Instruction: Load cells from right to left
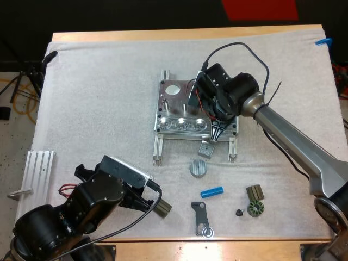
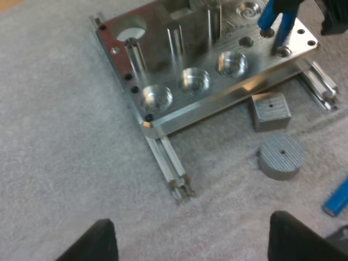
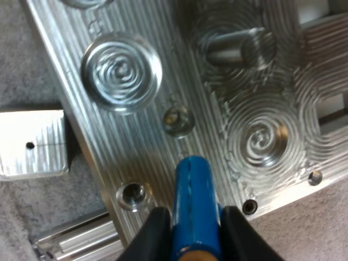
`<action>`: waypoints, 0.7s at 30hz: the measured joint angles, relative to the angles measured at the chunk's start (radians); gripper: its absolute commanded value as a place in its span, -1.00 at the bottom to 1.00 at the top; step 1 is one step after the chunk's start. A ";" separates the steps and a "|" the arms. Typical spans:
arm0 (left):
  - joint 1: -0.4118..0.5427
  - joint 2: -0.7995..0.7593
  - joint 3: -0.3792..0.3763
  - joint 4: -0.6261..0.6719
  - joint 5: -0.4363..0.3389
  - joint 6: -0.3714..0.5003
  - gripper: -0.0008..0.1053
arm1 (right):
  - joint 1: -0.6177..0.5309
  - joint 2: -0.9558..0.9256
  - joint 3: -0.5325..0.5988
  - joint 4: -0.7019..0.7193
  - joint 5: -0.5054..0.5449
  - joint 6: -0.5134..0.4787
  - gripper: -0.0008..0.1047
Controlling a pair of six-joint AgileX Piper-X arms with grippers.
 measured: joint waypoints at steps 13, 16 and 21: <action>0.000 0.000 0.018 -0.022 -0.107 -0.066 0.11 | 0.000 0.043 0.000 -0.003 0.036 -0.040 -0.79; 0.000 0.000 0.045 -0.022 -0.107 -0.068 0.11 | 0.000 0.046 0.000 -0.005 0.039 -0.040 -0.79; 0.000 0.000 0.062 -0.030 -0.103 -0.068 0.11 | -0.005 0.049 0.000 -0.005 0.041 -0.040 -0.79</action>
